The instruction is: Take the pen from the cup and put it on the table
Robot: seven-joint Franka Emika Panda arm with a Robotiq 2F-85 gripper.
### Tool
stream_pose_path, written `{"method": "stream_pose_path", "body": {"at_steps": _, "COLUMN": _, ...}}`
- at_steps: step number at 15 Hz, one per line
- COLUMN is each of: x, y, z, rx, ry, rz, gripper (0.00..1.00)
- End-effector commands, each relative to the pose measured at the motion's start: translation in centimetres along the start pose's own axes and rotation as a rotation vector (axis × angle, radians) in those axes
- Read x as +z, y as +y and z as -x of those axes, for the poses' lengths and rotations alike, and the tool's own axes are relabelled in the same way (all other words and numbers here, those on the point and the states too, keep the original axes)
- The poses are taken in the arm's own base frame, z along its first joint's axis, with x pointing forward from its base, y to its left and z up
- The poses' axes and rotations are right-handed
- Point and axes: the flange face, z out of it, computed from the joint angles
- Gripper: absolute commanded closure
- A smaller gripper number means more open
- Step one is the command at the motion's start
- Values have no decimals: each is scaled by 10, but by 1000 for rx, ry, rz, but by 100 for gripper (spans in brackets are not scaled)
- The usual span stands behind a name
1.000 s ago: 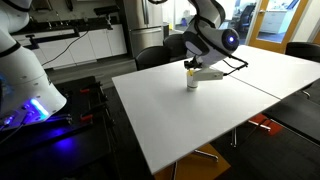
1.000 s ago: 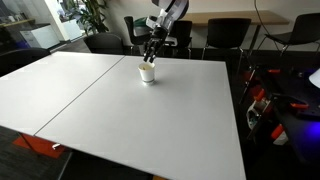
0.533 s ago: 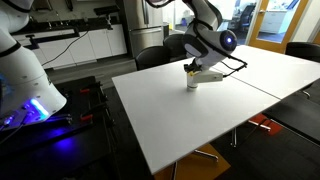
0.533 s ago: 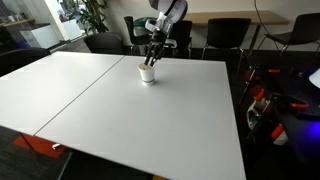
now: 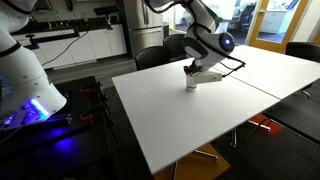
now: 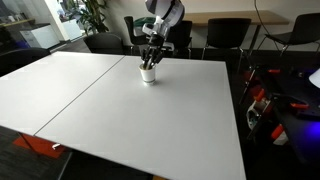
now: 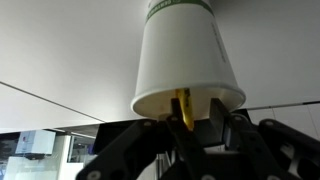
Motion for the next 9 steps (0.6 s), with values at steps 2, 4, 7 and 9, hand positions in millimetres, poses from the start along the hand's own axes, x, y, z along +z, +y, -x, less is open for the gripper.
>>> {"method": "stream_pose_path", "body": {"at_steps": 2, "x": 7, "y": 13, "z": -7, "rx": -10, "ry": -24, "rz": 5, "gripper": 64}}
{"method": "stream_pose_path", "body": {"at_steps": 4, "x": 11, "y": 16, "z": -7, "rx": -12, "ry": -26, "rz": -1, "gripper": 68}}
{"method": "stream_pose_path", "body": {"at_steps": 7, "x": 15, "y": 18, "z": -5, "rx": -7, "ry": -32, "rz": -9, "gripper": 94}}
{"method": "stream_pose_path", "body": {"at_steps": 9, "x": 17, "y": 20, "z": -5, "rx": -6, "ry": -32, "rz": -10, "gripper": 100}}
